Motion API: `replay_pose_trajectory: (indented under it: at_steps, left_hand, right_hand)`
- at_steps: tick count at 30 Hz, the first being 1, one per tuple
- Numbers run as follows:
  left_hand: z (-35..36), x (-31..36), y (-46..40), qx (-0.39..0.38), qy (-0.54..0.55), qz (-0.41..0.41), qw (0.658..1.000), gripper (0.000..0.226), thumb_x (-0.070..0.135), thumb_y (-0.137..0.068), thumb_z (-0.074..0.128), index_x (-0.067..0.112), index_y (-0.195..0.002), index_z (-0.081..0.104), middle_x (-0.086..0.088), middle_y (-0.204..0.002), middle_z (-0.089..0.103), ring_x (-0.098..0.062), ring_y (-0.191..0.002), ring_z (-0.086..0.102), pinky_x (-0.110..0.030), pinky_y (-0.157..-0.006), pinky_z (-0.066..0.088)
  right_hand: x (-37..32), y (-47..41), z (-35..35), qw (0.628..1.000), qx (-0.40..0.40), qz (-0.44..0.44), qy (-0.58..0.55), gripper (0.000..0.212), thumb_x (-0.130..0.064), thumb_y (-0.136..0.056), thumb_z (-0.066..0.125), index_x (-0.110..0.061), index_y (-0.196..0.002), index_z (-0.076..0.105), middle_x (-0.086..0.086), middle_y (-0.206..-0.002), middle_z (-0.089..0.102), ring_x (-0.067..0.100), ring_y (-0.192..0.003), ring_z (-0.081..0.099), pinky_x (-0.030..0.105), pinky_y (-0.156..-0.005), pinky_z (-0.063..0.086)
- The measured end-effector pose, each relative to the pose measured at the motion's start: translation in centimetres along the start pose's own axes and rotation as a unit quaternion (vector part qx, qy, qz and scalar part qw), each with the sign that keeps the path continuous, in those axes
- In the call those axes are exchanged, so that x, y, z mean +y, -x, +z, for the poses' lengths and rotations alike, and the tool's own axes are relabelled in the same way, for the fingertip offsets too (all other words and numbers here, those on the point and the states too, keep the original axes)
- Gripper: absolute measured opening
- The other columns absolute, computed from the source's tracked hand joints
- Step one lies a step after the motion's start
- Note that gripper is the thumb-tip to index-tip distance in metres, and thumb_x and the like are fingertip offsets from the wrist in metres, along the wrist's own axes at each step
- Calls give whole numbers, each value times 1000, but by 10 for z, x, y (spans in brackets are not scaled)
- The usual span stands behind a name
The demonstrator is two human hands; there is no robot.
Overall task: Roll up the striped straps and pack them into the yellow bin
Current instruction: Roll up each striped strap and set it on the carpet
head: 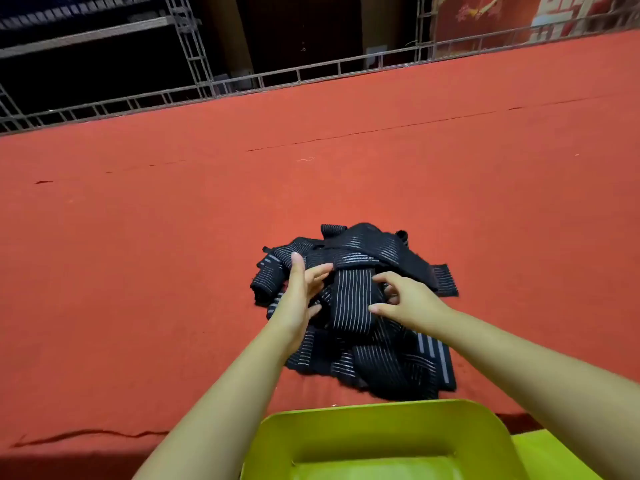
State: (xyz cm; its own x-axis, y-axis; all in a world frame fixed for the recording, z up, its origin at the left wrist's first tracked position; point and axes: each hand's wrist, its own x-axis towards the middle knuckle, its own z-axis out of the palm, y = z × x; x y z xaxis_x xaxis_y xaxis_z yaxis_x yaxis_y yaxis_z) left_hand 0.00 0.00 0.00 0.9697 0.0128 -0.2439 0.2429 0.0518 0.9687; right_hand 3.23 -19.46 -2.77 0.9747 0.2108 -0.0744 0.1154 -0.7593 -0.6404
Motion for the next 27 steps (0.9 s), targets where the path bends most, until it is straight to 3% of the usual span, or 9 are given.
replay_pose_trajectory:
  at_steps: [3, 5, 7, 9, 14, 16, 19, 24, 27]
  left_hand:
    - [-4, -29, -23, 56, -35, -15, 998, 62, 68, -94, 18, 27, -113, 62, 3, -129, 53, -14, -123, 44, -44, -109, 33]
    - [-4, -40, -28, 35, -75, -41, 996, 51, 63, -95, 34, 25, -117, 61, 2, -129, 58, -18, -118, 54, -40, -99, 41]
    - [-2, -45, -25, 13, -95, -36, 995, 40, 56, -96, 43, 26, -116, 60, 2, -119, 63, -15, -103, 60, -36, -91, 45]
    - [-1, -42, -14, 18, -86, 0, 996, 26, 46, -96, 50, 25, -108, 60, 4, -104, 62, -11, -83, 55, -31, -80, 44]
    - [2, -32, 17, 5, -69, 88, 994, 36, 8, -92, 60, 18, -125, 51, 1, -102, 64, -15, -96, 61, -30, -83, 47]
    - [9, -23, 29, 2, -49, 114, 992, 35, 1, -92, 57, 16, -124, 52, 2, -96, 65, -12, -90, 63, -26, -73, 49]
    - [14, -4, 44, 6, -13, 165, 986, 29, -2, -93, 55, 17, -115, 56, 2, -92, 66, -13, -85, 64, -26, -71, 49]
    - [18, 20, 64, -31, -22, 226, 973, 28, 0, -90, 61, 25, -103, 62, 1, -92, 65, -19, -92, 62, -46, -97, 44]
    - [18, 24, 79, -81, -1, 240, 967, 31, -8, -89, 57, 17, -107, 60, -2, -84, 62, -16, -79, 63, -33, -83, 49]
  right_hand:
    - [-2, -13, 29, 999, -12, 20, -31, 56, -35, -82, 72, -25, -131, 48, 5, -114, 58, 21, -102, 57, 27, -88, 44]
    - [-5, -17, 42, 987, 25, 64, -143, 47, -24, -80, 75, -19, -123, 54, 5, -107, 56, 23, -97, 57, 36, -89, 50]
    - [-5, -16, 45, 947, 59, 97, -299, 37, -10, -82, 73, -14, -115, 56, 7, -102, 54, 22, -90, 56, 43, -87, 53]
    - [-7, -9, 39, 909, 73, 95, -399, 30, -2, -84, 68, -11, -111, 58, 9, -99, 56, 21, -85, 57, 34, -75, 54]
    - [-19, 26, 19, 889, 87, 25, -448, 16, -2, -89, 61, -15, -99, 58, 5, -98, 57, 13, -80, 58, 25, -67, 50]
    - [-22, 42, 9, 884, 80, 19, -460, 16, -8, -93, 58, -15, -108, 55, 2, -97, 59, 10, -78, 59, 21, -60, 48]
    - [-21, 55, -3, 862, 36, 51, -503, 14, -33, -98, 51, -22, -107, 53, 4, -105, 64, 13, -83, 64, 29, -67, 50]
    - [-16, 55, 2, 774, -53, 111, -621, 69, -68, -88, 38, -26, -143, 33, 24, -131, 51, 35, -100, 63, 49, -73, 53]
    - [-26, 53, 2, 725, -61, 91, -680, 69, -68, -89, 36, -20, -138, 44, 21, -130, 54, 37, -102, 62, 51, -74, 53]
